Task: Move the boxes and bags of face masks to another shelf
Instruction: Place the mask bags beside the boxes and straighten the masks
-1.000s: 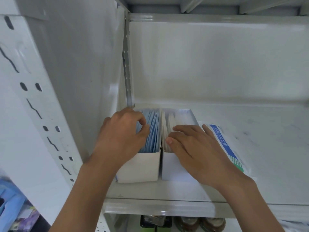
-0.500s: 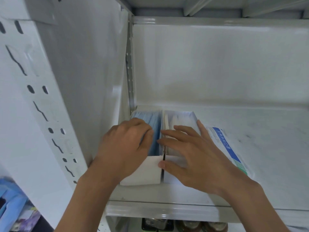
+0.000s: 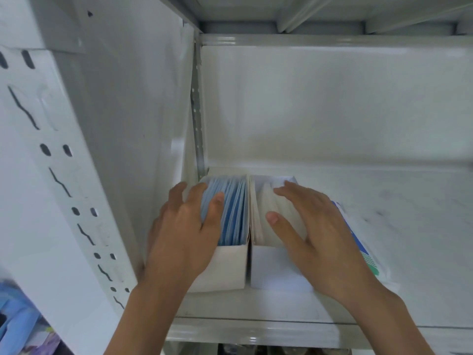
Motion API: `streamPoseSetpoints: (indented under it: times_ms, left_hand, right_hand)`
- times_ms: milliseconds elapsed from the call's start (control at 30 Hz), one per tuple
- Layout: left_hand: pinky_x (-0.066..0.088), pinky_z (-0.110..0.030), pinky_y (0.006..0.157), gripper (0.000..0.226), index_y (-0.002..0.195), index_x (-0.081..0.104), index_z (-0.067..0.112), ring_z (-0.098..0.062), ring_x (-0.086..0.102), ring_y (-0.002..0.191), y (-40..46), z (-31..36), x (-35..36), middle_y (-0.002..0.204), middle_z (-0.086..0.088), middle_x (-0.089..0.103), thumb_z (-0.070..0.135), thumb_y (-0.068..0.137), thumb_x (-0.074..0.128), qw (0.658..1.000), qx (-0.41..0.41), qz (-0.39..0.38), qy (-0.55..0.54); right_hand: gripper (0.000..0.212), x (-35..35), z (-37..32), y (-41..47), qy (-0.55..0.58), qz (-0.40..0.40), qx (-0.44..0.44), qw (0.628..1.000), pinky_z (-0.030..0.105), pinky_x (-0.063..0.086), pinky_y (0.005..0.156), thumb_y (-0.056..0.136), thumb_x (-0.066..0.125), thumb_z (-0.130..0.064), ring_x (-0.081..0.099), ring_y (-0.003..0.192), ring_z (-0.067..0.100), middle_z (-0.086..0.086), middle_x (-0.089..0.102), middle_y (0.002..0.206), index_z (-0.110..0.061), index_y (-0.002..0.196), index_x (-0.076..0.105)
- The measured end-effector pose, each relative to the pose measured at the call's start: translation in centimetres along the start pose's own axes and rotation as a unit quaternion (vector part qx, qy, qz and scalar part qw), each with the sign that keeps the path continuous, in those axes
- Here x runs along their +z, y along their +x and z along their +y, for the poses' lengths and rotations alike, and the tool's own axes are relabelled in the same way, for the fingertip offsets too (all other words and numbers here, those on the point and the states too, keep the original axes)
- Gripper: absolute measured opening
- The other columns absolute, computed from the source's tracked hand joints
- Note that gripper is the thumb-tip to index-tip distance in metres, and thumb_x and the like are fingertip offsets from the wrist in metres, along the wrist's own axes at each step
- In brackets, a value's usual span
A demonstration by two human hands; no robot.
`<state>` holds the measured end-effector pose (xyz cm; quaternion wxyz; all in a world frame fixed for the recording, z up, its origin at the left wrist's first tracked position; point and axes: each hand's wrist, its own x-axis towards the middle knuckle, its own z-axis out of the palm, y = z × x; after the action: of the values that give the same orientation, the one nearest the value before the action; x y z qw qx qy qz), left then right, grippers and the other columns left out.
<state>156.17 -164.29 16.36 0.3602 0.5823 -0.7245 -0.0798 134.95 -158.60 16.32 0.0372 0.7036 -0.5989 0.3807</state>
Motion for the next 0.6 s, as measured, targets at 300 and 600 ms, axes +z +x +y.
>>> streamPoseSetpoints:
  times_ms: [300, 600]
  left_hand:
    - [0.046, -0.045, 0.104, 0.054, 0.132, 0.058, 0.023, -0.026, 0.055, 0.123, 2.1, -0.5, 1.6, 0.14, -0.003, 0.055, 0.06, 0.097, 0.041, 0.998, 0.024, -0.059, -0.015]
    - [0.047, -0.045, 0.094, 0.052, 0.132, 0.054, 0.029, -0.03, 0.057, 0.118, 2.0, 0.5, 1.1, 0.14, 0.0, 0.05, 0.061, 0.098, 0.034, 0.995, 0.013, -0.084, 0.054]
  right_hand:
    - [0.054, 1.9, 1.3, 1.2, -0.009, -0.048, 0.074, 0.996, 0.034, 0.022, 0.116, 0.098, 0.041, -0.054, 0.026, 0.146, 0.024, 0.003, 0.042, 0.156, -0.021, 0.138, 0.057]
    - [0.048, 1.9, 1.7, 1.3, 0.023, -0.049, 0.075, 0.996, 0.021, 0.014, 0.112, 0.101, 0.045, -0.046, 0.025, 0.148, 0.016, 0.0, 0.039, 0.158, -0.022, 0.142, 0.054]
